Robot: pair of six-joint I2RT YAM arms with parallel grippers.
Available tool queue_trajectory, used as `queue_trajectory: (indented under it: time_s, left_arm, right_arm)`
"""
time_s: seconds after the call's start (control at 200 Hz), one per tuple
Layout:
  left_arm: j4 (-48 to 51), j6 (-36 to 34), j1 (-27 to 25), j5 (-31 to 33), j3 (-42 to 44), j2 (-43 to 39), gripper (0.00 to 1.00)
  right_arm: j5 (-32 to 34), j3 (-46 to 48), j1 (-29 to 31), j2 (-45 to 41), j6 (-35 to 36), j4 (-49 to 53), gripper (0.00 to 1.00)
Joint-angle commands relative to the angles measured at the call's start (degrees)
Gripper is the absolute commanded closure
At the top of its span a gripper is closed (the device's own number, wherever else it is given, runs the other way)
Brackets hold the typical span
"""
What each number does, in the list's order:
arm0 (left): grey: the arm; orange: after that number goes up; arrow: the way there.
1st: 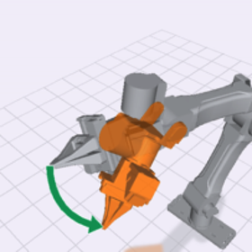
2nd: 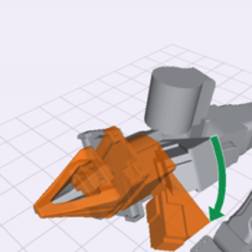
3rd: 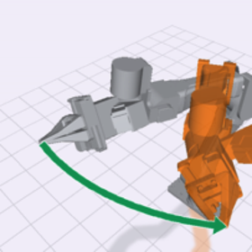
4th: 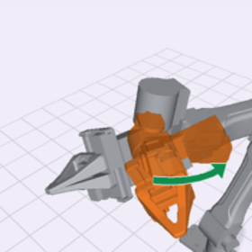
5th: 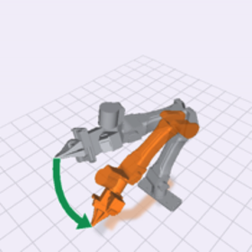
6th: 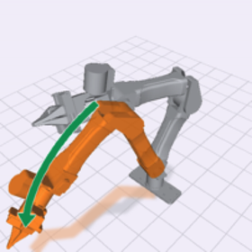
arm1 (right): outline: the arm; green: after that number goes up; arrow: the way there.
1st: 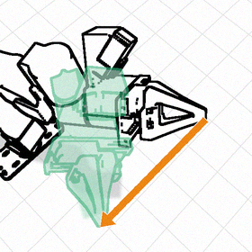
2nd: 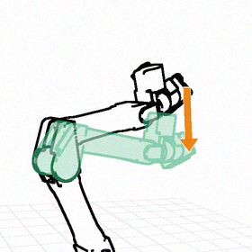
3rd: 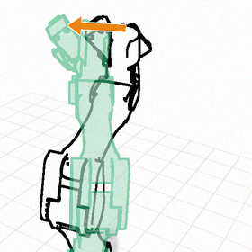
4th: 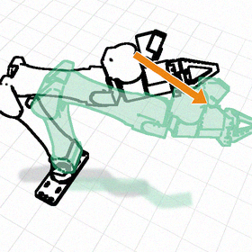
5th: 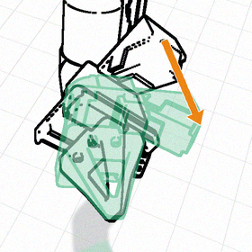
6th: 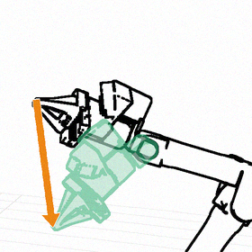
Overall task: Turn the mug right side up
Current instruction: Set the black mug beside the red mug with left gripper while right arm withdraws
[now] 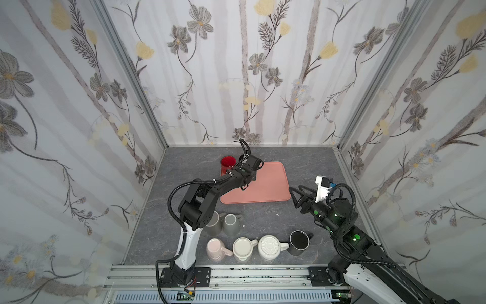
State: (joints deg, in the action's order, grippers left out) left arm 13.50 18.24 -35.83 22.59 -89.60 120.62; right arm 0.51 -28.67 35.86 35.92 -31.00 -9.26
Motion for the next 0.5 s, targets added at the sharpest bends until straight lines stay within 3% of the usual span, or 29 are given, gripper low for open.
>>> queue_trajectory:
  time_s: [0.0,0.36,0.495]
  left_arm:
    - [-1.3,0.6,0.4,2.6,-1.3,0.5,1.00]
    - [1.7,0.1,0.6,2.8,-4.6,2.9,1.00]
    - [2.4,0.9,0.6,2.8,-4.7,2.6,0.82]
  right_arm:
    - [-0.5,0.1,-0.4,-0.2,0.2,-0.5,0.32]
    - [-1.1,0.4,-1.2,-0.6,-0.1,-0.4,0.32]
    - [-1.1,0.3,-1.3,-0.6,-0.2,-0.4,0.30]
